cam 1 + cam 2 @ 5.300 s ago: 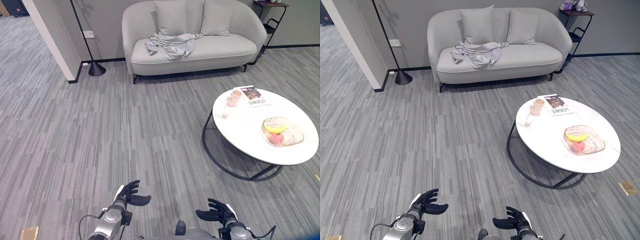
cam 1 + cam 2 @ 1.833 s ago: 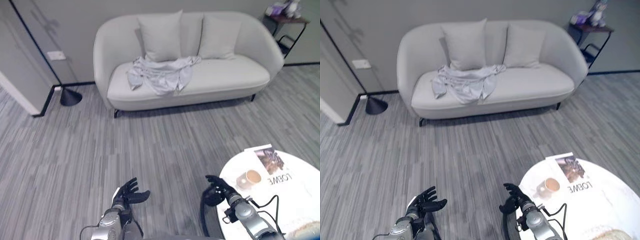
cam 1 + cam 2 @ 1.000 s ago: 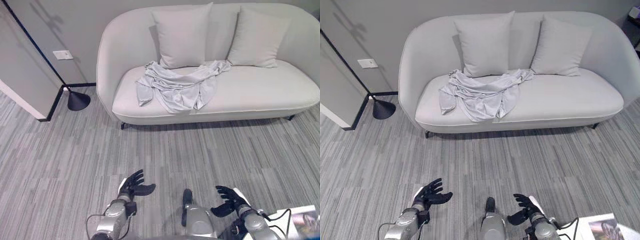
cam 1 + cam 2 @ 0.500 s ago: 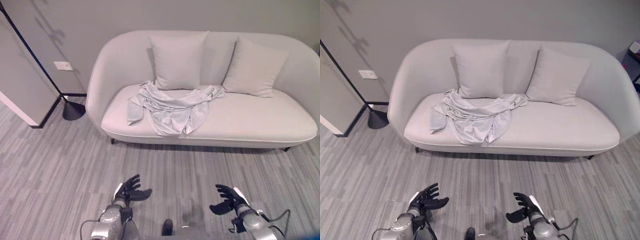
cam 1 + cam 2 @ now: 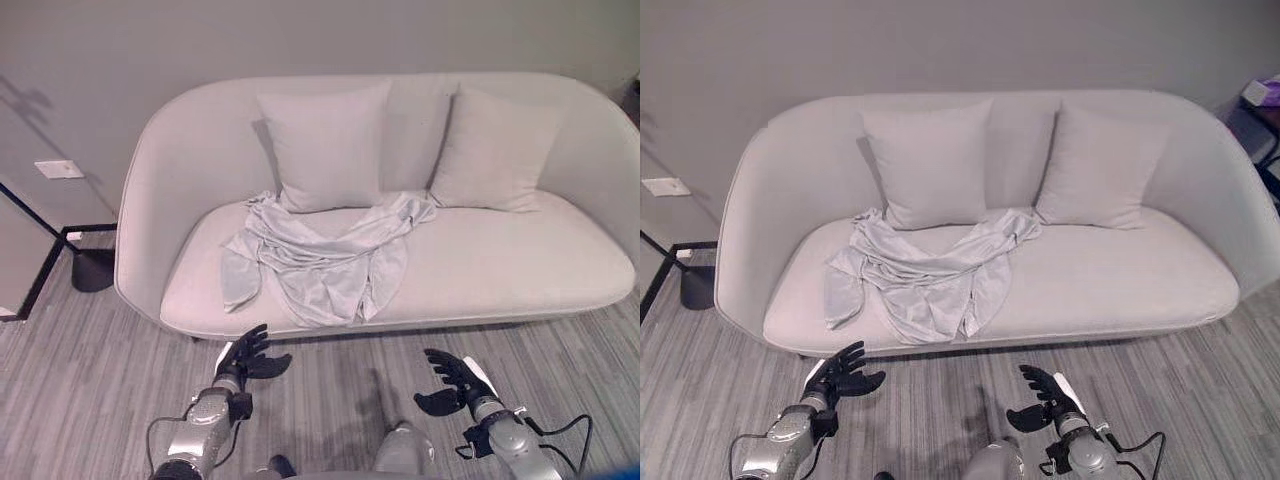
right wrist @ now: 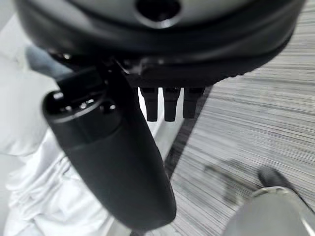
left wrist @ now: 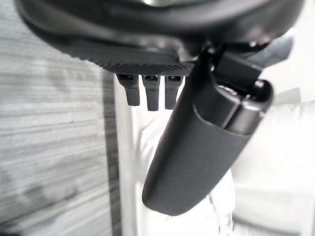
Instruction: Hang the clothes on the sofa on the clothes rack.
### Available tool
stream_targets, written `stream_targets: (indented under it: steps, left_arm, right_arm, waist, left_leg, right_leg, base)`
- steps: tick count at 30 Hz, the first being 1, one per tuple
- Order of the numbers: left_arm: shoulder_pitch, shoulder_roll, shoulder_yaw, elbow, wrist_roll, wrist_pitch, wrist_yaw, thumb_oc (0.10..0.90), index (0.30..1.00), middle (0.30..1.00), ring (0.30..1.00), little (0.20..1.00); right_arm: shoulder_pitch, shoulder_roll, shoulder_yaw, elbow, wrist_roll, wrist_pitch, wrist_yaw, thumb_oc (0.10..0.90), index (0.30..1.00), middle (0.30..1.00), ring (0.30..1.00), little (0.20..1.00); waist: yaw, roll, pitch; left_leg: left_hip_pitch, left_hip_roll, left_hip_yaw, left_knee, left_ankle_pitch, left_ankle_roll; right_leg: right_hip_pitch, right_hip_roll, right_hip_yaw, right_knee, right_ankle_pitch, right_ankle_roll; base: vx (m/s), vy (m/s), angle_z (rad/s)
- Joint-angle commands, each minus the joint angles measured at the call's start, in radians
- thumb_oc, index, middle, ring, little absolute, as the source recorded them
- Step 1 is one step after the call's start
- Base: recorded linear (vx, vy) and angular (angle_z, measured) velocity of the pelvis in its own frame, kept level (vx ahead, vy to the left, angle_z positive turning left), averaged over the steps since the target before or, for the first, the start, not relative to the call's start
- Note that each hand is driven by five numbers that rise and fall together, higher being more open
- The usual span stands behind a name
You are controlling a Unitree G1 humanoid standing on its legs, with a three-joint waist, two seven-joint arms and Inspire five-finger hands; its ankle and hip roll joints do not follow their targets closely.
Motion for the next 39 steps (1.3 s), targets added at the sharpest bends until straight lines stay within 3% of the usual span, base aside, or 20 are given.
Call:
stream_targets:
  steps: [1,4,5,6,8,9,10,11,12,13,14,17,19,21,25,28,31,35,36,39]
  left_arm:
    - [-0.059,0.006,0.016,-0.143,0.035,-0.093,-0.026,0.8,0.9,0.9,0.9,0.9]
    - [-0.069,0.002,0.019,-0.163,0.021,-0.1,-0.032,0.8,0.9,0.9,0.9,0.9]
    - [-0.073,-0.001,0.006,-0.185,0.017,-0.103,-0.049,0.8,0.9,0.9,0.9,0.9]
    - [-0.072,-0.002,0.005,-0.185,0.017,-0.103,-0.049,0.8,0.9,0.9,0.9,0.9]
    - [-0.079,-0.008,-0.004,-0.202,-0.013,-0.107,-0.052,0.8,0.9,0.9,0.9,0.9]
    - [-0.066,-0.01,-0.004,-0.231,-0.054,-0.113,-0.06,0.8,0.9,0.9,0.9,0.9]
    - [-0.066,-0.011,-0.004,-0.232,-0.054,-0.113,-0.06,0.8,0.9,0.9,0.9,0.9]
    - [-0.051,-0.01,-0.002,-0.267,-0.091,-0.119,-0.056,0.8,0.9,0.9,0.9,0.9]
    - [-0.046,-0.011,-0.003,-0.27,-0.1,-0.12,-0.047,0.8,0.9,0.9,0.9,0.9]
    - [-0.046,-0.011,-0.003,-0.27,-0.1,-0.12,-0.046,0.8,0.9,0.9,0.9,0.9]
    - [-0.044,-0.019,0.005,-0.289,-0.123,-0.113,-0.038,0.8,0.9,0.9,0.9,0.9]
    - [-0.043,-0.028,0.017,-0.32,-0.122,-0.12,-0.035,0.8,0.9,0.9,0.9,0.9]
    - [-0.046,-0.028,0.019,-0.323,-0.114,-0.129,-0.034,0.8,0.9,0.9,0.9,0.9]
    - [-0.051,-0.022,0.024,-0.333,-0.123,-0.142,-0.042,0.8,0.9,0.9,0.9,0.9]
    - [-0.076,0.011,0.028,-0.372,-0.12,-0.156,-0.05,0.8,0.9,0.9,0.9,0.9]
    - [-0.119,0.063,0.039,-0.392,-0.114,-0.176,-0.059,0.8,0.9,0.9,0.9,0.9]
    - [-0.193,0.102,0.016,-0.387,-0.092,-0.185,-0.049,0.8,0.9,0.9,0.9,0.9]
    - [-0.303,0.138,-0.006,-0.385,-0.044,-0.194,-0.02,0.8,0.9,0.9,0.9,0.9]
    - [-0.424,0.176,-0.042,-0.372,0.022,-0.204,0.004,0.8,0.9,0.9,0.9,0.9]
    - [-0.549,0.208,-0.095,-0.35,0.116,-0.215,0.018,0.8,0.9,0.9,0.9,0.9]
  right_arm:
    - [-0.09,-0.081,-0.151,-0.076,-0.049,-0.041,-0.062,0.8,0.9,0.9,0.9,0.9]
    - [-0.082,-0.098,-0.183,-0.096,-0.057,-0.045,-0.07,0.8,0.9,0.9,0.9,0.9]
    - [-0.051,-0.133,-0.23,-0.113,-0.066,-0.047,-0.065,0.8,0.9,0.9,0.9,0.9]
    - [-0.049,-0.133,-0.231,-0.113,-0.066,-0.046,-0.065,0.8,0.9,0.9,0.9,0.9]
    - [-0.039,-0.15,-0.25,-0.138,-0.05,-0.055,-0.064,0.8,0.9,0.9,0.9,0.9]
    - [-0.049,-0.196,-0.267,-0.144,-0.036,-0.063,-0.065,0.8,0.9,0.9,0.9,0.9]
    - [-0.05,-0.197,-0.267,-0.144,-0.035,-0.064,-0.065,0.8,0.9,0.9,0.9,0.9]
    - [-0.061,-0.229,-0.284,-0.165,-0.006,-0.076,-0.069,0.8,0.9,0.9,0.9,0.9]
    - [-0.074,-0.245,-0.29,-0.16,0.006,-0.079,-0.075,0.8,0.9,0.9,0.9,0.9]
    - [-0.075,-0.246,-0.289,-0.159,0.007,-0.08,-0.075,0.8,0.9,0.9,0.9,0.9]
    - [-0.077,-0.255,-0.289,-0.178,-0.006,-0.071,-0.074,0.8,0.9,0.9,0.9,0.9]
    - [-0.086,-0.278,-0.29,-0.209,-0.028,-0.084,-0.062,0.8,0.9,0.9,0.9,0.9]
    - [-0.11,-0.298,-0.279,-0.198,-0.058,-0.093,-0.073,0.8,0.9,0.9,0.9,0.9]
    - [-0.126,-0.308,-0.278,-0.217,-0.073,-0.096,-0.061,0.8,0.9,0.9,0.9,0.9]
    - [-0.197,-0.329,-0.244,-0.226,-0.091,-0.104,-0.055,0.8,0.9,0.9,0.9,0.9]
    - [-0.277,-0.355,-0.2,-0.217,-0.106,-0.116,-0.042,0.8,0.9,0.9,0.9,0.9]
    - [-0.338,-0.381,-0.161,-0.218,-0.108,-0.123,-0.043,0.8,0.9,0.9,0.9,0.9]
    - [-0.433,-0.404,-0.093,-0.18,-0.126,-0.121,-0.052,0.8,0.9,0.9,0.9,0.9]
    - [-0.513,-0.429,-0.038,-0.147,-0.14,-0.121,-0.057,0.8,0.9,0.9,0.9,0.9]
    - [-0.614,-0.476,0.016,-0.125,-0.156,-0.124,-0.064,0.8,0.9,0.9,0.9,0.9]
  waist:
    - [-0.008,-0.042,0.019]
    - [-0.018,-0.046,0.029]
    - [-0.027,-0.06,0.022]
    - [-0.027,-0.052,0.023]
    - [-0.038,-0.049,0.029]
    - [-0.036,-0.041,0.039]
    - [-0.042,-0.036,0.037]
    - [-0.023,-0.04,0.059]
    - [-0.012,-0.046,0.073]
    - [-0.014,-0.043,0.074]
    - [-0.002,-0.048,0.083]
    - [0.012,-0.032,0.072]
    - [0.035,-0.016,0.062]
    - [0.03,-0.002,0.045]
    - [0.038,-0.014,0.046]
    - [0.051,-0.043,0.05]
    - [0.063,-0.066,0.062]
    - [0.076,-0.079,0.088]
    - [0.088,-0.079,0.119]
    - [0.092,-0.082,0.162]
  left_leg:
    - [0.09,-0.009,0.024,0.002,-0.113,-0.102]
    - [0.119,-0.009,0.013,0.002,-0.13,-0.106]
    - [0.151,-0.008,-0.007,0.005,-0.132,-0.115]
    - [0.161,-0.004,-0.019,0.004,-0.146,-0.117]
    - [0.117,0.07,-0.037,0.162,-0.092,-0.14]
    - [0.018,0.157,-0.082,0.411,-0.019,-0.147]
    - [0.007,0.166,-0.09,0.425,-0.024,-0.149]
    - [-0.093,0.208,-0.148,0.646,0.049,-0.153]
    - [-0.141,0.226,-0.161,0.722,0.081,-0.167]
    - [-0.145,0.23,-0.165,0.727,0.08,-0.169]
    - [-0.182,0.273,-0.132,0.686,0.089,-0.189]
    - [-0.167,0.249,-0.112,0.33,0.065,-0.183]
    - [-0.178,0.243,-0.141,0.091,0.13,-0.205]
    - [-0.157,0.235,-0.137,0.057,0.116,-0.211]
    - [-0.17,0.181,-0.115,0.087,0.073,-0.193]
    - [-0.165,0.119,-0.065,0.084,0.032,-0.162]
    - [-0.182,0.084,-0.054,0.084,0.011,-0.143]
    - [-0.204,0.062,-0.036,0.077,0.001,-0.128]
    - [-0.225,0.07,-0.043,0.09,-0.019,-0.141]
    - [-0.264,0.087,-0.05,0.126,-0.022,-0.148]
  right_leg:
    - [0.027,-0.007,0.008,-0.069,0.099,0.058]
    - [0.034,-0.003,0.023,-0.069,0.118,0.058]
    - [0.068,-0.002,0.032,-0.066,0.137,0.039]
    - [0.076,0.002,0.037,-0.063,0.124,0.049]
    - [0.105,0.031,0.024,-0.058,0.13,0.016]
    - [0.168,0.069,-0.003,-0.069,0.078,-0.035]
    - [0.169,0.074,-0.01,-0.069,0.077,-0.037]
    - [0.226,0.114,-0.01,-0.069,0.018,-0.089]
    - [0.251,0.126,-0.012,-0.069,-0.011,-0.11]
    - [0.252,0.13,-0.015,-0.069,-0.012,-0.111]
    - [0.283,0.135,-0.018,-0.069,-0.046,-0.109]
    - [0.273,0.107,-0.015,-0.069,-0.052,-0.062]
    - [0.29,0.09,-0.023,-0.069,-0.073,-0.041]
    - [0.306,0.079,-0.034,-0.069,-0.08,-0.02]
    - [0.292,0.031,0.005,-0.069,-0.035,-0.001]
    - [0.241,-0.03,0.049,-0.069,0.013,0.031]
    - [0.194,-0.054,0.053,-0.069,0.063,0.045]
    - [0.139,-0.074,0.036,-0.051,0.113,0.057]
    - [0.105,-0.079,0.029,-0.019,0.121,0.064]
    - [0.076,-0.082,0.027,-0.018,0.12,0.064]
  base:
    - [0.3,-0.198,0.5]
    - [0.26,-0.229,0.07]
    - [0.23,-0.19,-0.14]
    - [0.28,-0.403,0.21]
    - [0.23,-0.488,0.69]
    - [0.22,-0.435,0.66]
    - [0.28,-0.541,0.34]
    - [0.21,-0.373,0.17]
    - [0.21,-0.368,0.08]
    - [0.23,-0.183,-0.12]
    - [0.21,-0.039,-0.19]
    - [0.25,0.162,0.02]
    - [0.21,0.205,0.0]
    - [0.24,0.147,-0.17]
    - [0.2,0.22,-0.42]
    - [0.12,0.233,-0.49]
    - [0.06,0.158,-0.21]
    - [-0.02,0.082,-0.05]
    - [-0.15,-0.039,-0.08]
    - [-0.09,-0.072,0.01]
